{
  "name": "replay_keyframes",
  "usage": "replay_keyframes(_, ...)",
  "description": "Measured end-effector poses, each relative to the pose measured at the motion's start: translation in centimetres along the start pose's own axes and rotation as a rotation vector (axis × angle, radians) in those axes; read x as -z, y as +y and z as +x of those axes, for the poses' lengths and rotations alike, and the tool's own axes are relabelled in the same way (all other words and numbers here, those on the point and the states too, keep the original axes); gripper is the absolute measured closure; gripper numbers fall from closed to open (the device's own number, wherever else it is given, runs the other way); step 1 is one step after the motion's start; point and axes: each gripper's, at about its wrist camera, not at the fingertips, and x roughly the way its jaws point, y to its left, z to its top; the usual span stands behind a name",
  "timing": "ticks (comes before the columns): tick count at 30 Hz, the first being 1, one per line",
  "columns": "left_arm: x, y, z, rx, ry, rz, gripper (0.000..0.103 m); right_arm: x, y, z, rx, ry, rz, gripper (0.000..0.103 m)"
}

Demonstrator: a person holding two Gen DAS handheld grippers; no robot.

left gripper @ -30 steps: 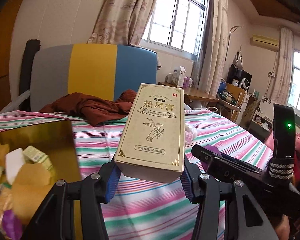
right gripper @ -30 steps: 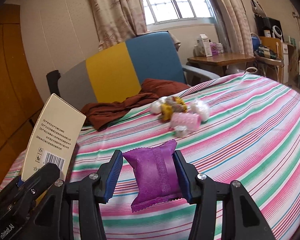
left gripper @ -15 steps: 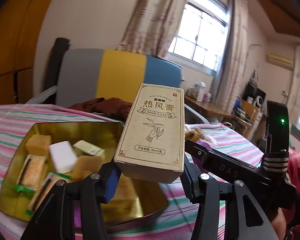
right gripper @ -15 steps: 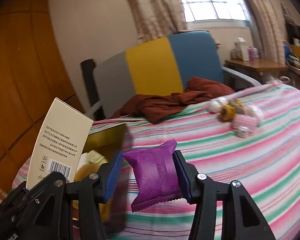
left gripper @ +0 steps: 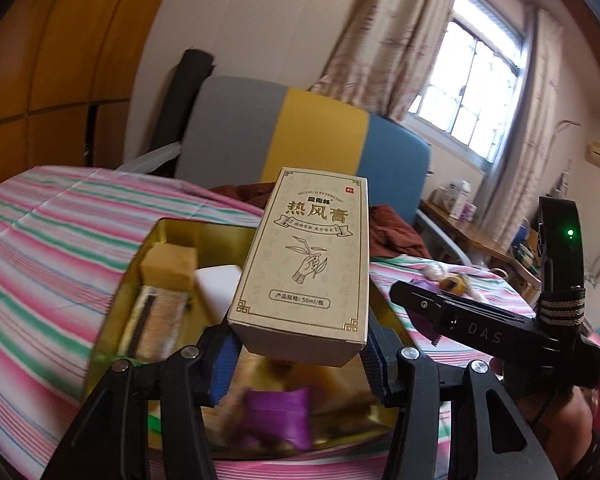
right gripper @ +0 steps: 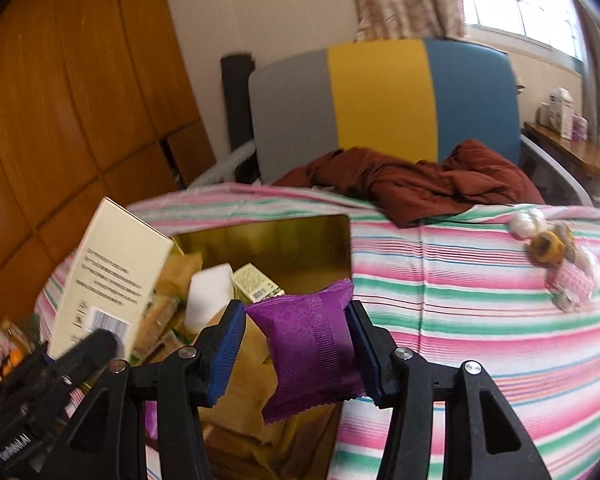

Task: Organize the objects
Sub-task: 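Lower the cream box and purple sachet into the gold tray while both grippers open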

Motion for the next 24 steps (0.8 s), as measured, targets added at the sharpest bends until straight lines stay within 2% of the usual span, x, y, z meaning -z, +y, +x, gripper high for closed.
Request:
replay_keyframes(5,-0.6,2.6,1.5,-0.049,0.062,-0.046,0.049,-1.0,0.7,3.5,0.012,0.103,-0.022,0.049)
replay_keyframes(7,-0.7,3.5,2.1,-0.059,0.086,-0.07,0.049,-1.3,0.6,4.7,0.043,0.136,-0.023,0.049)
replay_keyframes(10,-0.7,4.8,3.0,-0.067,0.123,-0.112,0.052,-1.3,0.2,5.1,0.095,0.141,-0.016,0.048)
replay_keyframes(16,0.0,5.9,3.8,-0.074,0.172,-0.164,0.047,-0.3,-1.3,3.1,0.031,0.097,0.08,0.048)
replay_keyframes(17,0.0,5.7,3.7,-0.074,0.168,-0.168,0.041,-0.2,-1.4,2.8,0.021,0.088,0.091,0.048)
replay_keyframes(18,0.1,5.6,3.5,-0.08,0.161,-0.171,0.028,0.1,-1.5,2.5,0.014,0.08,0.103,0.048)
replay_keyframes(19,0.3,5.6,3.3,-0.091,0.155,-0.174,0.02,0.4,-1.7,2.2,0.012,0.073,0.118,0.048)
replay_keyframes(20,0.3,5.5,3.1,-0.114,0.147,-0.179,0.003,0.5,-1.7,2.1,0.01,0.07,0.126,0.048)
replay_keyframes(21,0.5,5.4,2.6,-0.145,0.133,-0.19,0.0,0.7,-1.8,1.9,0.007,0.067,0.133,0.048)
replay_keyframes(24,0.8,4.8,1.8,-0.167,0.117,-0.218,0.0,1.3,-1.9,1.2,-0.002,0.051,0.151,0.048)
